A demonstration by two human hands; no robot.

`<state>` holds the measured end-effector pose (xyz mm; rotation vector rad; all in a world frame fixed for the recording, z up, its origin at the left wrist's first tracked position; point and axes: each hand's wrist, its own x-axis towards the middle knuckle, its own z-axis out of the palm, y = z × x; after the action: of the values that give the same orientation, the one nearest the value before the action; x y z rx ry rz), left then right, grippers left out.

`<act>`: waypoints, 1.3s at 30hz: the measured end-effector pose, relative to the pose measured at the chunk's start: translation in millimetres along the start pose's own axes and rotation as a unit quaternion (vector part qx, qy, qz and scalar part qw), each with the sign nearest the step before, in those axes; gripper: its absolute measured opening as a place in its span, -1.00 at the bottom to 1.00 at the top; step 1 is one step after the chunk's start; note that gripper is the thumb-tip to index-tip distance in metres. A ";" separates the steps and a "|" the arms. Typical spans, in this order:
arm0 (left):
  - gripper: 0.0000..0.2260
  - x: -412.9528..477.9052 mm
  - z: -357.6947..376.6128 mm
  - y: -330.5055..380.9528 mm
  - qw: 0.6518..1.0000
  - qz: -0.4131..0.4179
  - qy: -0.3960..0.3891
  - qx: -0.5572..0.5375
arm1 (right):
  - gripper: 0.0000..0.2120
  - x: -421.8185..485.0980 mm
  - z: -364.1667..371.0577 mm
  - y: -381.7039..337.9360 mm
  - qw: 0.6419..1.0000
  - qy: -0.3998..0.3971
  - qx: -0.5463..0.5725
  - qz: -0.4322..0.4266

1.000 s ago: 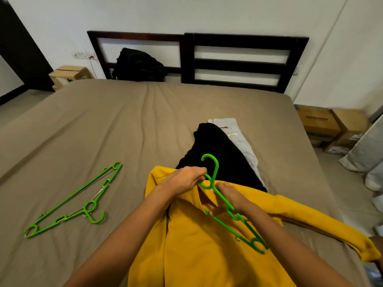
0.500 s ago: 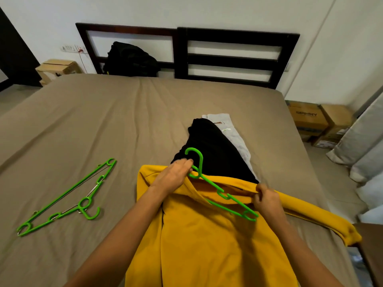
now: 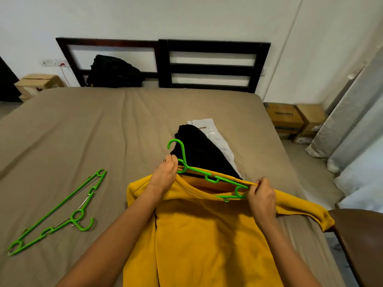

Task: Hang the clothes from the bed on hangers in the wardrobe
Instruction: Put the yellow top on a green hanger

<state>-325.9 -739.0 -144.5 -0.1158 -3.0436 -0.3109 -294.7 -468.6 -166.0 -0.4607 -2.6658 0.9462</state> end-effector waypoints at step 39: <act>-0.61 -28.6 -37.1 56.5 0.960 0.079 0.161 0.215 | -0.73 -8.1 -64.7 -45.9 0.938 -0.138 0.264 0.176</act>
<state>-290.2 -693.4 -99.6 -0.2492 -2.6790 0.3130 -273.6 -469.3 -89.1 -0.7285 -2.4370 1.8899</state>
